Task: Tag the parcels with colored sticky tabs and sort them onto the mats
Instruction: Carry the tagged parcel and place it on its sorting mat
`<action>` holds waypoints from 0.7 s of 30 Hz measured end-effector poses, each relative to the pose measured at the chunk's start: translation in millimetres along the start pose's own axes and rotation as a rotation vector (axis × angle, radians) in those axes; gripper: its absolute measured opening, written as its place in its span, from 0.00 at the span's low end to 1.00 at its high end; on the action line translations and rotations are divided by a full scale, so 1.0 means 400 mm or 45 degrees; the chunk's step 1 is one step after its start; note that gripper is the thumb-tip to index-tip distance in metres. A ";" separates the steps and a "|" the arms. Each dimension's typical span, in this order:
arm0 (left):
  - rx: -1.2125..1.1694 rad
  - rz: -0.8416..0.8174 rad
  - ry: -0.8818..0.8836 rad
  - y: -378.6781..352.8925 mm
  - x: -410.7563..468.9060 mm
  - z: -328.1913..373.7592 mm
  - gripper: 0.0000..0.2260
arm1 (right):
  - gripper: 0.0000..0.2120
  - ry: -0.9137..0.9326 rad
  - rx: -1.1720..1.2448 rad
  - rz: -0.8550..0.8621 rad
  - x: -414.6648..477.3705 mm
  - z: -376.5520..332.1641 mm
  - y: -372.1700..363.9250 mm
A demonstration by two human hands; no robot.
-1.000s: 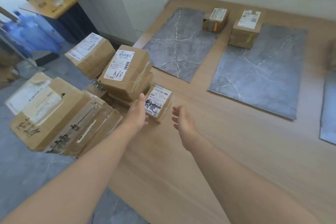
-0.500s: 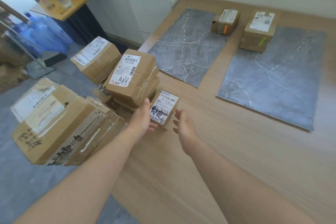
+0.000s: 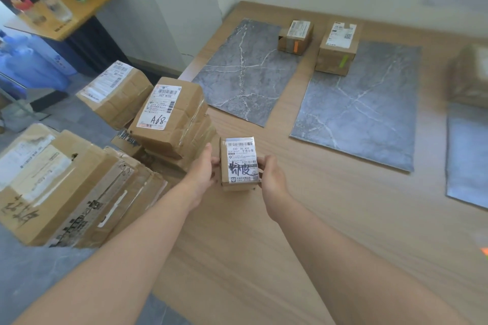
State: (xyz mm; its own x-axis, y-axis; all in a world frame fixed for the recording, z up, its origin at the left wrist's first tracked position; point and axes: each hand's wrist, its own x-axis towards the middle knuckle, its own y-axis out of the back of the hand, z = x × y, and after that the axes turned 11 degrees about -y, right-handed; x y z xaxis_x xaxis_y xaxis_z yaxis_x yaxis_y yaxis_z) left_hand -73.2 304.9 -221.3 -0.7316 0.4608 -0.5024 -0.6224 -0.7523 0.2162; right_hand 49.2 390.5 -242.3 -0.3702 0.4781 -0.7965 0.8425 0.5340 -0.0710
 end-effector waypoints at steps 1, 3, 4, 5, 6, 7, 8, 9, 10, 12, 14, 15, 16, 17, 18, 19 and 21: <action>-0.041 -0.014 -0.014 -0.006 -0.010 0.009 0.26 | 0.26 0.007 0.015 0.015 -0.017 -0.006 0.008; -0.097 -0.050 -0.040 -0.020 -0.039 0.034 0.26 | 0.25 0.030 0.032 0.057 -0.052 -0.016 0.025; -0.107 -0.067 -0.057 -0.025 -0.053 0.044 0.27 | 0.25 0.045 0.032 0.075 -0.070 -0.020 0.033; -0.118 -0.080 -0.077 -0.031 -0.067 0.053 0.27 | 0.25 0.065 0.029 0.097 -0.091 -0.023 0.041; -0.117 -0.103 -0.096 -0.036 -0.080 0.058 0.28 | 0.25 0.092 0.031 0.124 -0.113 -0.026 0.050; -0.120 -0.123 -0.109 -0.040 -0.096 0.065 0.28 | 0.25 0.118 0.038 0.155 -0.131 -0.025 0.059; -0.116 -0.142 -0.120 -0.044 -0.114 0.072 0.28 | 0.25 0.139 0.053 0.184 -0.151 -0.022 0.068; -0.112 -0.166 -0.141 -0.048 -0.134 0.079 0.29 | 0.25 0.156 0.079 0.206 -0.172 -0.017 0.077; -0.095 -0.195 -0.168 -0.052 -0.152 0.082 0.29 | 0.25 0.175 0.111 0.222 -0.191 -0.010 0.087; -0.063 -0.252 -0.221 -0.064 -0.192 0.085 0.29 | 0.23 0.235 0.181 0.254 -0.228 0.007 0.112; -0.052 -0.336 -0.279 -0.080 -0.244 0.094 0.28 | 0.22 0.279 0.245 0.323 -0.283 0.030 0.142; -0.058 -0.386 -0.303 -0.092 -0.268 0.098 0.28 | 0.22 0.302 0.277 0.358 -0.314 0.039 0.158; -0.060 -0.423 -0.311 -0.104 -0.291 0.099 0.28 | 0.21 0.320 0.300 0.386 -0.345 0.049 0.174; -0.059 -0.455 -0.324 -0.116 -0.316 0.099 0.27 | 0.20 0.330 0.319 0.406 -0.371 0.064 0.193; -0.059 -0.490 -0.342 -0.130 -0.345 0.097 0.27 | 0.19 0.344 0.342 0.424 -0.397 0.079 0.213; -0.064 -0.522 -0.364 -0.145 -0.371 0.091 0.27 | 0.18 0.359 0.370 0.434 -0.422 0.094 0.234; -0.063 -0.566 -0.378 -0.179 -0.421 0.077 0.26 | 0.17 0.385 0.422 0.455 -0.464 0.122 0.279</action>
State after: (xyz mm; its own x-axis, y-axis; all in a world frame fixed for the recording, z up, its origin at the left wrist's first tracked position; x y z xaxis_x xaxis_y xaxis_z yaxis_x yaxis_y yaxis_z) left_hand 85.7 295.7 -126.4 -0.4521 0.8479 -0.2769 -0.8814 -0.4723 -0.0072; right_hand 231.0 327.3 -131.7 -0.0940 0.7930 -0.6019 0.9956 0.0786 -0.0519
